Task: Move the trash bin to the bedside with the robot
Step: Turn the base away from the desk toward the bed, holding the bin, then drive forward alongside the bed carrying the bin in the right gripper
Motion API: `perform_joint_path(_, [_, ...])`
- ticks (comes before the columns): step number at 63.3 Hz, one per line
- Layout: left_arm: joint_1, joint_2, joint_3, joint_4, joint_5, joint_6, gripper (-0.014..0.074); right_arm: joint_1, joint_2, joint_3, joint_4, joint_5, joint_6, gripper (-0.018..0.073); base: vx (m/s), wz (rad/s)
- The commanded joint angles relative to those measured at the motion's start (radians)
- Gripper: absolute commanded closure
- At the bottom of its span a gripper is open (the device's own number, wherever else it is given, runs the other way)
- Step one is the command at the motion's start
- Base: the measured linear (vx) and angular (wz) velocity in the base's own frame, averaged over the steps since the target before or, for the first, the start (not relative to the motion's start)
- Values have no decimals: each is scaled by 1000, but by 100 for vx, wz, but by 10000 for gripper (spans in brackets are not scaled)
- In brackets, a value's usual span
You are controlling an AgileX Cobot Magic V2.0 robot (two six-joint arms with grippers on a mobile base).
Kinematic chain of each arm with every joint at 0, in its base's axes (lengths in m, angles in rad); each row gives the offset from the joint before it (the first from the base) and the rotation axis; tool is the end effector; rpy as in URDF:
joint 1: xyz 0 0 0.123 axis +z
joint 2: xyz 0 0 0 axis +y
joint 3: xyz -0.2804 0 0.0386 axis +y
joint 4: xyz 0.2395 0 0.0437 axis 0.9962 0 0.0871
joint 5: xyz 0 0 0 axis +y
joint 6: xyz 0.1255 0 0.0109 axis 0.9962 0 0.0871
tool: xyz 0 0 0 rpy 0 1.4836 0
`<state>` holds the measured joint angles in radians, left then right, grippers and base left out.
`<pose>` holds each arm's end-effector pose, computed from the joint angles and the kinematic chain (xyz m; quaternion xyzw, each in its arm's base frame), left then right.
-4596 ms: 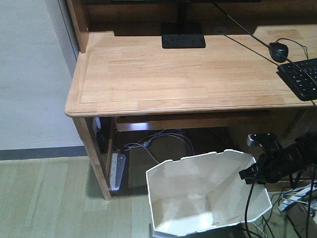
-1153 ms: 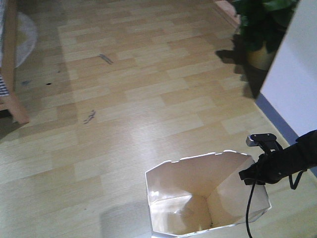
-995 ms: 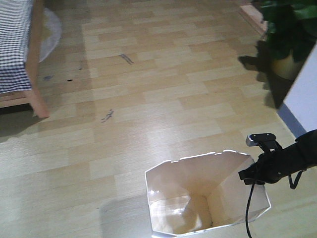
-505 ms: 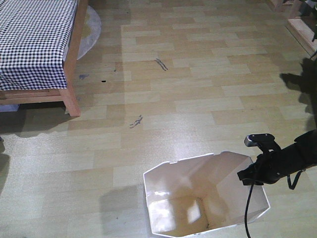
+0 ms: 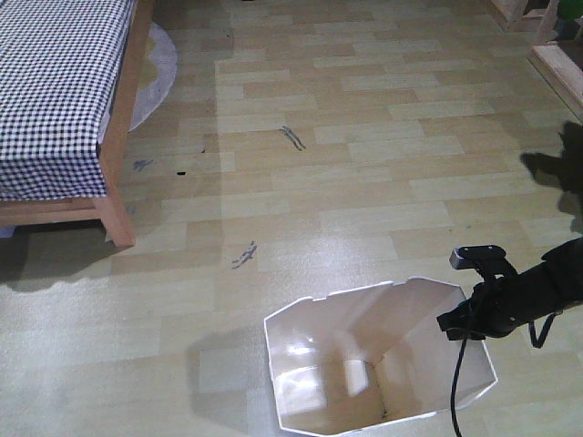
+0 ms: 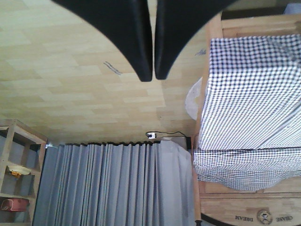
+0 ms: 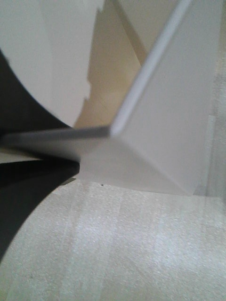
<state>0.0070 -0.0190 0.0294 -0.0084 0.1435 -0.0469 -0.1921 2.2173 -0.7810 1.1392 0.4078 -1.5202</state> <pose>0.0845 0.0004 0.1890 -0.0223 0.7300 -0.0169 0.6829 0.2837 -0.0089 -0.0253 -0.1129 0.9763 0.1685 0.0748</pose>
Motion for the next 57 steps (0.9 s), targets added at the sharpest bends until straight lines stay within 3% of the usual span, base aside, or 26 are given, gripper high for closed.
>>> perform_joint_path(1, [-3, -10, 29, -8, -73, -9, 602, -5, -66, -9, 40, 152, 7, 565, 35, -7])
perform_joint_path(57, [-3, -10, 29, -8, -73, -9, 602, -5, -66, -9, 40, 152, 7, 565, 39, 0])
